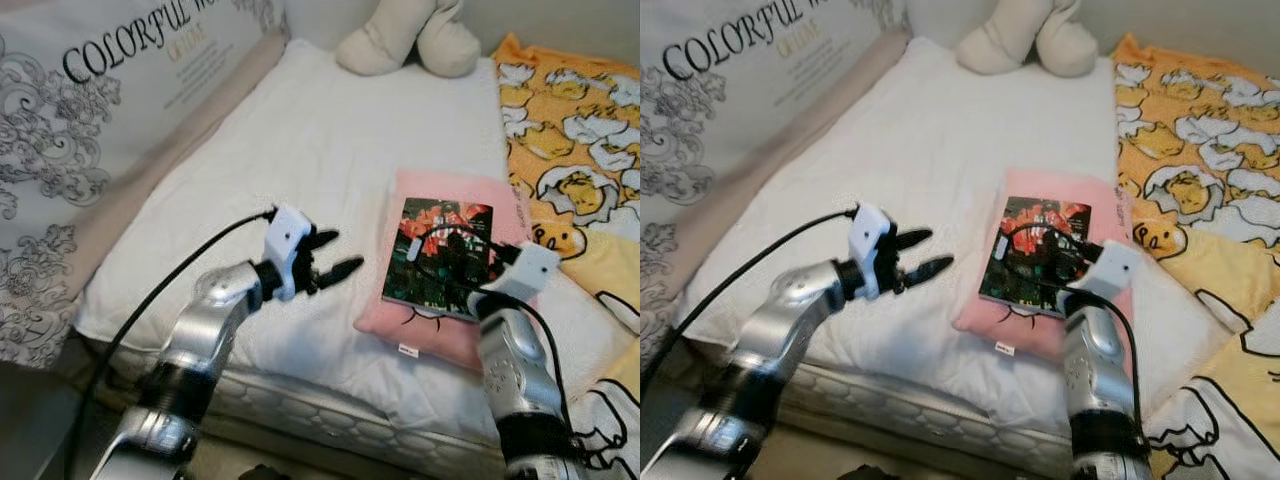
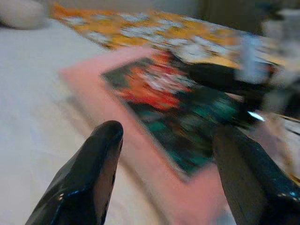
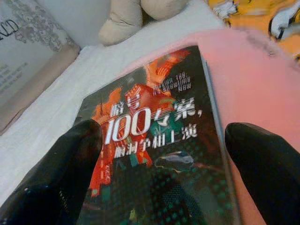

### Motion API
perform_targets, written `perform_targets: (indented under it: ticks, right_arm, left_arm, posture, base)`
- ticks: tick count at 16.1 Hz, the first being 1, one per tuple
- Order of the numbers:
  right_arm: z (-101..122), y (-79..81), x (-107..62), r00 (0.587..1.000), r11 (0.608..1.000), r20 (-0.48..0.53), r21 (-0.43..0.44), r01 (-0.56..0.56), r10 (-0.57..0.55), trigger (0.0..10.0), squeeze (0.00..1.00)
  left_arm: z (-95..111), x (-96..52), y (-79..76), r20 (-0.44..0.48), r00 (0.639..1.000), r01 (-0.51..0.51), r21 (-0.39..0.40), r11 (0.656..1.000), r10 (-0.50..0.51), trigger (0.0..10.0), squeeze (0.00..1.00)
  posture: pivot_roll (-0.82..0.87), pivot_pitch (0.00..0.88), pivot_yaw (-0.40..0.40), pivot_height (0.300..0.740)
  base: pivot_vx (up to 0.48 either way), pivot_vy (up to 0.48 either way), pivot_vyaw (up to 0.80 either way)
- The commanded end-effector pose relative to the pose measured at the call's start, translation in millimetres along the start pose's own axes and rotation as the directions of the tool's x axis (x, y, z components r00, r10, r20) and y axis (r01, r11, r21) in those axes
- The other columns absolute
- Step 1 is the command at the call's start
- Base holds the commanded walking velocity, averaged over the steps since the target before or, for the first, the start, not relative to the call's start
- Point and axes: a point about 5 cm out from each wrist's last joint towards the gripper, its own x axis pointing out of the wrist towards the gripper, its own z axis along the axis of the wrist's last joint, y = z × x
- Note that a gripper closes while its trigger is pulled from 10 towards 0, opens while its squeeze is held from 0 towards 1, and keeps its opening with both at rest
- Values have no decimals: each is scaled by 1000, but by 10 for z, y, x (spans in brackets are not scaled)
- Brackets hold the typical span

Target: Clean up the room

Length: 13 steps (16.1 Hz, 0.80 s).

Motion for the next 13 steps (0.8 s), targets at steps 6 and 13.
perform_targets:
  ticks: [6, 13]
  right_arm:
    - [-135, -15, 70, 997, 987, -83, 157, 21, -8, 10000, 0]
    - [-408, 7, 43, 973, 945, -232, 319, 69, 7, 10000, 0]
  left_arm:
    - [166, -27, -188, -13, 993, 119, 25, 993, -119, 10000, 0]
    - [166, -78, -228, -44, 992, 122, 16, 992, -121, 10000, 0]
  posture:
    - [76, 0, 27, 740]
    - [81, 0, 23, 740]
  base:
    - [0, 0, 0]
    - [0, 0, 0]
